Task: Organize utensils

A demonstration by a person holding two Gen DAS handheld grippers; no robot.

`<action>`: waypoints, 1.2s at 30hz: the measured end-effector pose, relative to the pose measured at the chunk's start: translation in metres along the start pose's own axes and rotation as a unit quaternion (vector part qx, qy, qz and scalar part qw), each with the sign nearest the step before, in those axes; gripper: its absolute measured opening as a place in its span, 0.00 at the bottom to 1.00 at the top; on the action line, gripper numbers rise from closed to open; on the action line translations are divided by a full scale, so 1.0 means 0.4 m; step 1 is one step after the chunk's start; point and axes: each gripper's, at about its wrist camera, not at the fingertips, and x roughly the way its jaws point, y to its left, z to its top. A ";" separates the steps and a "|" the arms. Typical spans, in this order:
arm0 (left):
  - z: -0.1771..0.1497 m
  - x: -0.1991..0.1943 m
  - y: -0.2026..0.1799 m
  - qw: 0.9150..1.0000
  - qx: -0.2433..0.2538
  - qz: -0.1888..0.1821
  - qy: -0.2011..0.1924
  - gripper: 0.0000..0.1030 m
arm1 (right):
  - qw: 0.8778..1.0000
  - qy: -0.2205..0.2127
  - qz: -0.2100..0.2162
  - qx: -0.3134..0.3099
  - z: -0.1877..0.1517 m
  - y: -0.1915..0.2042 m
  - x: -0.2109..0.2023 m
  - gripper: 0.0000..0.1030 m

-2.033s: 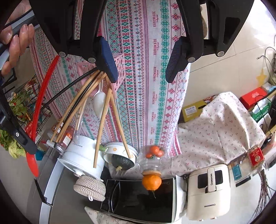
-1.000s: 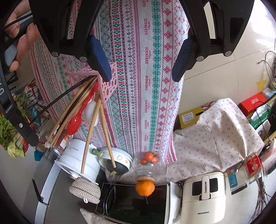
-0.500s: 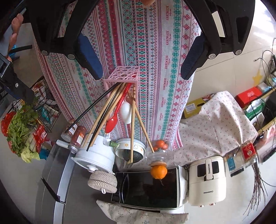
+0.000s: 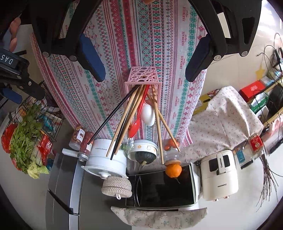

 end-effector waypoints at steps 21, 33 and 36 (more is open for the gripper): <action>-0.007 -0.003 -0.007 1.000 0.010 0.009 -0.012 0.91 | 1.000 0.005 0.005 -0.003 -0.004 0.018 0.006 0.99; -0.007 -0.005 -0.006 1.000 0.011 0.009 -0.016 0.91 | 1.000 0.006 0.006 -0.004 -0.003 0.019 0.008 0.99; -0.007 -0.005 -0.006 1.000 0.011 0.009 -0.017 0.91 | 1.000 0.006 0.006 -0.004 -0.004 0.020 0.008 0.99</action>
